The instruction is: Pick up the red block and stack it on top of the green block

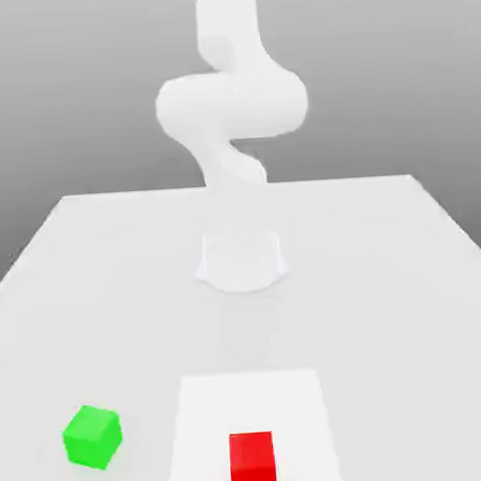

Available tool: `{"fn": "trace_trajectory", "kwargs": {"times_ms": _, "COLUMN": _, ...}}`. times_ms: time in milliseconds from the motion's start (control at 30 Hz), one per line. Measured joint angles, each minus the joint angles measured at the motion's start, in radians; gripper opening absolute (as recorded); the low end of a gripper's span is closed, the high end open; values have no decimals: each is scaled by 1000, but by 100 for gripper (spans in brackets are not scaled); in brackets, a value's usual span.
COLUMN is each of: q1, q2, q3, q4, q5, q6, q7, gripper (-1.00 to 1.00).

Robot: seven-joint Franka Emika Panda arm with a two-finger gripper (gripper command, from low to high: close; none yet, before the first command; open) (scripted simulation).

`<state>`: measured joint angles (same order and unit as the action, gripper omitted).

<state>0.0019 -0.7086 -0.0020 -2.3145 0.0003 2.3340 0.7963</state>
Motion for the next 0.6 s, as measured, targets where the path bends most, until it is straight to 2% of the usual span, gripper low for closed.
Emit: {"fn": "trace_trajectory", "kwargs": {"times_ms": 600, "q1": 8, "q2": 659, "q3": -10, "q4": -104, "q5": 6, "q6": 245, "q7": -29, "gripper": 0}}
